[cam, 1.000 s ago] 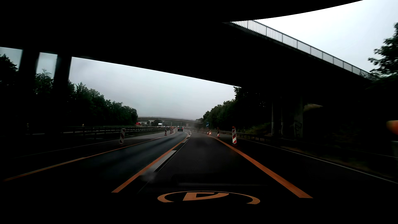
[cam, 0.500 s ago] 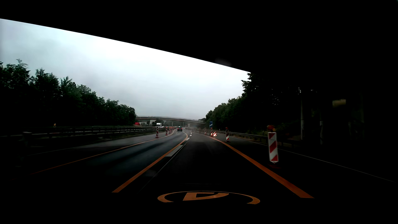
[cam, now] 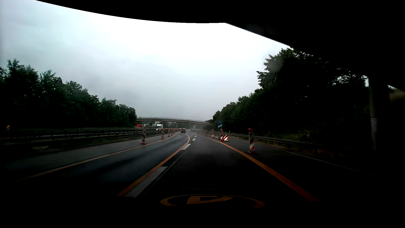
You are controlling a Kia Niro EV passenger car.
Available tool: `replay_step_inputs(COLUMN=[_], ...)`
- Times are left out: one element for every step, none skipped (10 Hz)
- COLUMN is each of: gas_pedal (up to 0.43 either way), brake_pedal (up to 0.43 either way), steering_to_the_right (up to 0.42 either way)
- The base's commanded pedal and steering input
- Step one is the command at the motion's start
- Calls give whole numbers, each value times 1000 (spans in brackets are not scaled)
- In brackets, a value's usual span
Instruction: Follow the waypoints while adhering to traffic rules and regulations
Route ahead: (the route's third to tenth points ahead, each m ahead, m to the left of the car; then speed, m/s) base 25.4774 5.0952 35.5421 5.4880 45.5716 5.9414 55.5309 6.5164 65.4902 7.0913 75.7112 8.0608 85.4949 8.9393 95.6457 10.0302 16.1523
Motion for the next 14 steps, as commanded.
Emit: replay_step_inputs(gas_pedal=[67,79,79,79,87,87,87,87,87,87,87,87,87,87], brake_pedal=[0,0,0,0,0,0,0,0,0,0,0,0,0,0], steering_to_the_right=[-12,-11,-12,-12,-12,-12,-12,-13,-13,-13,-13,-15,-17,-17])
